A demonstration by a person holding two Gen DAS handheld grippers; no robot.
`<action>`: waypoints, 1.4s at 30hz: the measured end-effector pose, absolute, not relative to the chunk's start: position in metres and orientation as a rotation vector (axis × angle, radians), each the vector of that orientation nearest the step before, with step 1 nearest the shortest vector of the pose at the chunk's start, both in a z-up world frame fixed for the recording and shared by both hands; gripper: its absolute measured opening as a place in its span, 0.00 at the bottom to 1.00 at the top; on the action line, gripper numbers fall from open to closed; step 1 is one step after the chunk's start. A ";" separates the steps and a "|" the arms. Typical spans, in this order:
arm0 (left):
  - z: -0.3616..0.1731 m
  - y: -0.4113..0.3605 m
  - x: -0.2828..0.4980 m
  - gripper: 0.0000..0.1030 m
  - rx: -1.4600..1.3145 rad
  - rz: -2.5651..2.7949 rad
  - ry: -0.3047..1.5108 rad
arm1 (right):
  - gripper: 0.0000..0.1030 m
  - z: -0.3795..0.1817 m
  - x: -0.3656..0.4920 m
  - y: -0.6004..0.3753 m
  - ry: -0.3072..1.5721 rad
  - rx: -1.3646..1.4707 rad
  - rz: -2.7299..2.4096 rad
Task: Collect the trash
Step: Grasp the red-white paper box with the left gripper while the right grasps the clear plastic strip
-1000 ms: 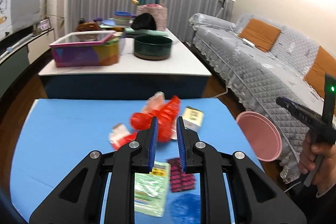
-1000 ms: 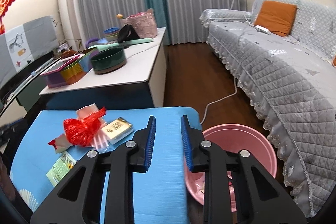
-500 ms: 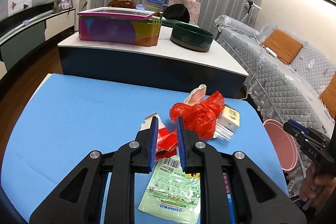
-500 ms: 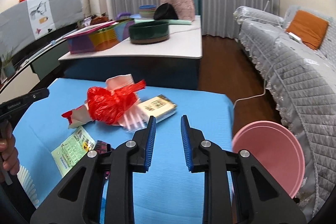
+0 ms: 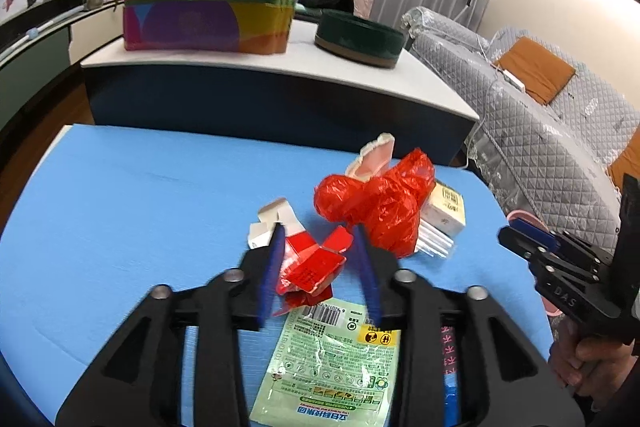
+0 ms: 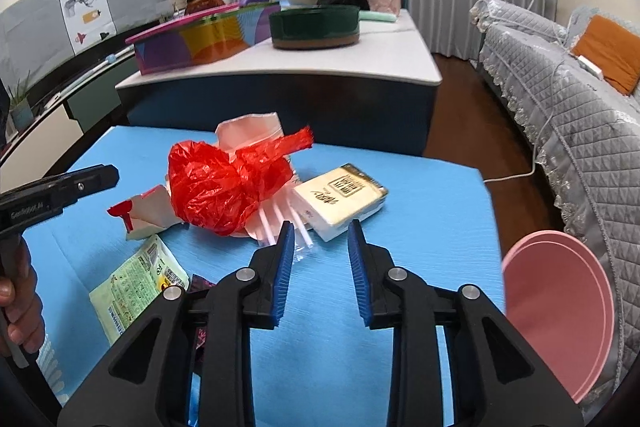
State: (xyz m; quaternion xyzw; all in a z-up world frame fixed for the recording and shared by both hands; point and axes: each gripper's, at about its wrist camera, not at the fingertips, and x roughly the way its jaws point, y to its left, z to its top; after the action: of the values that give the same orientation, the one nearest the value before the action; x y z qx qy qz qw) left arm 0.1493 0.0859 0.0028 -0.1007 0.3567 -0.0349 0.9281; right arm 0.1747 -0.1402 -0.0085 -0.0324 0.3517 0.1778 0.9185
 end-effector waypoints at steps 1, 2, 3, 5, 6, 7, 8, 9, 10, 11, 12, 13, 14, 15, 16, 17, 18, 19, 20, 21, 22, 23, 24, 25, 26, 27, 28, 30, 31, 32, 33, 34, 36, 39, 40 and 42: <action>0.001 0.084 0.151 0.37 -0.199 -0.075 0.736 | 0.30 -0.012 0.178 -0.137 0.734 -0.070 0.373; 0.000 0.082 0.152 0.37 -0.189 -0.076 0.741 | 0.33 -0.014 0.181 -0.134 0.741 -0.074 0.377; -0.001 0.080 0.154 0.40 -0.176 -0.077 0.744 | 0.37 -0.016 0.183 -0.132 0.745 -0.076 0.381; -0.002 0.077 0.155 0.42 -0.158 -0.076 0.748 | 0.43 -0.020 0.188 -0.126 0.760 -0.086 0.394; -0.003 0.075 0.155 0.42 -0.147 -0.074 0.752 | 0.44 -0.022 0.190 -0.122 0.766 -0.092 0.399; -0.005 0.074 0.156 0.42 -0.139 -0.072 0.756 | 0.44 -0.024 0.193 -0.119 0.769 -0.101 0.400; -0.006 0.073 0.157 0.42 -0.130 -0.068 0.761 | 0.45 -0.027 0.195 -0.116 0.775 -0.108 0.402; -0.008 0.073 0.157 0.42 -0.124 -0.065 0.765 | 0.46 -0.028 0.197 -0.114 0.781 -0.112 0.406; -0.009 0.072 0.157 0.42 -0.119 -0.062 0.770 | 0.46 -0.032 0.200 -0.111 0.794 -0.121 0.411; -0.010 0.072 0.158 0.42 -0.116 -0.061 0.773 | 0.46 -0.034 0.201 -0.109 0.798 -0.129 0.410; -0.011 0.072 0.158 0.42 -0.113 -0.060 0.776 | 0.46 -0.036 0.203 -0.107 0.802 -0.135 0.409; -0.011 0.072 0.158 0.42 -0.110 -0.058 0.777 | 0.46 -0.038 0.204 -0.105 0.810 -0.141 0.411; -0.012 0.072 0.158 0.42 -0.109 -0.057 0.778 | 0.46 -0.040 0.205 -0.104 0.815 -0.145 0.411; -0.011 0.072 0.158 0.42 -0.111 -0.056 0.779 | 0.46 -0.041 0.206 -0.102 0.821 -0.152 0.410; -0.012 0.072 0.159 0.42 -0.113 -0.056 0.781 | 0.46 -0.042 0.207 -0.101 0.823 -0.156 0.410; -0.013 0.073 0.159 0.42 -0.113 -0.056 0.783 | 0.46 -0.043 0.208 -0.100 0.827 -0.161 0.409; -0.013 0.072 0.159 0.42 -0.112 -0.056 0.786 | 0.46 -0.044 0.209 -0.098 0.830 -0.167 0.409; -0.014 0.072 0.160 0.42 -0.112 -0.056 0.787 | 0.46 -0.046 0.210 -0.097 0.834 -0.172 0.408; -0.014 0.072 0.160 0.42 -0.112 -0.056 0.788 | 0.46 -0.047 0.210 -0.096 0.837 -0.174 0.407; -0.014 0.072 0.160 0.42 -0.112 -0.055 0.789 | 0.44 -0.048 0.211 -0.095 0.841 -0.177 0.404; -0.014 0.072 0.160 0.42 -0.112 -0.054 0.790 | 0.43 -0.048 0.211 -0.096 0.843 -0.179 0.403; -0.014 0.073 0.160 0.42 -0.113 -0.053 0.791 | 0.40 -0.049 0.212 -0.095 0.845 -0.181 0.401; -0.015 0.073 0.161 0.42 -0.114 -0.052 0.793 | 0.37 -0.050 0.212 -0.095 0.847 -0.183 0.400; -0.015 0.073 0.161 0.42 -0.114 -0.052 0.794 | 0.36 -0.050 0.213 -0.096 0.848 -0.183 0.400; -0.016 0.073 0.162 0.42 -0.112 -0.052 0.795 | 0.31 -0.050 0.213 -0.096 0.850 -0.183 0.401; -0.016 0.072 0.162 0.42 -0.110 -0.051 0.797 | 0.26 -0.050 0.213 -0.096 0.850 -0.184 0.403; -0.017 0.072 0.162 0.42 -0.108 -0.050 0.801 | 0.23 -0.050 0.212 -0.096 0.849 -0.187 0.406; -0.019 0.072 0.164 0.42 -0.107 -0.047 0.811 | 0.10 -0.049 0.211 -0.096 0.848 -0.193 0.413; -0.020 0.073 0.165 0.41 -0.109 -0.046 0.816 | 0.10 -0.049 0.211 -0.096 0.846 -0.195 0.416; -0.021 0.073 0.165 0.40 -0.112 -0.047 0.819 | 0.08 -0.047 0.210 -0.096 0.841 -0.198 0.417; -0.022 0.073 0.166 0.37 -0.115 -0.048 0.822 | 0.06 -0.047 0.209 -0.097 0.836 -0.200 0.418; -0.023 0.073 0.166 0.34 -0.113 -0.048 0.827 | 0.05 -0.045 0.208 -0.098 0.832 -0.197 0.423; -0.023 0.072 0.166 0.26 -0.105 -0.045 0.832 | 0.05 -0.042 0.206 -0.099 0.825 -0.189 0.427; -0.020 0.070 0.164 0.19 -0.089 -0.044 0.823 | 0.04 -0.036 0.203 -0.105 0.814 -0.174 0.427; -0.017 0.070 0.163 0.19 -0.084 -0.042 0.815 | 0.04 -0.032 0.201 -0.108 0.810 -0.160 0.428; -0.013 0.070 0.161 0.18 -0.078 -0.037 0.801 | 0.04 -0.024 0.197 -0.113 0.796 -0.136 0.430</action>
State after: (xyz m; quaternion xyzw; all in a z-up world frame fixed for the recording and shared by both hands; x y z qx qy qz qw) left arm 0.1609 0.0697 -0.0132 -0.0377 0.3897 -0.0182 0.9200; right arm 0.1974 -0.1129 -0.0242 -0.0659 0.3844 0.2077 0.8971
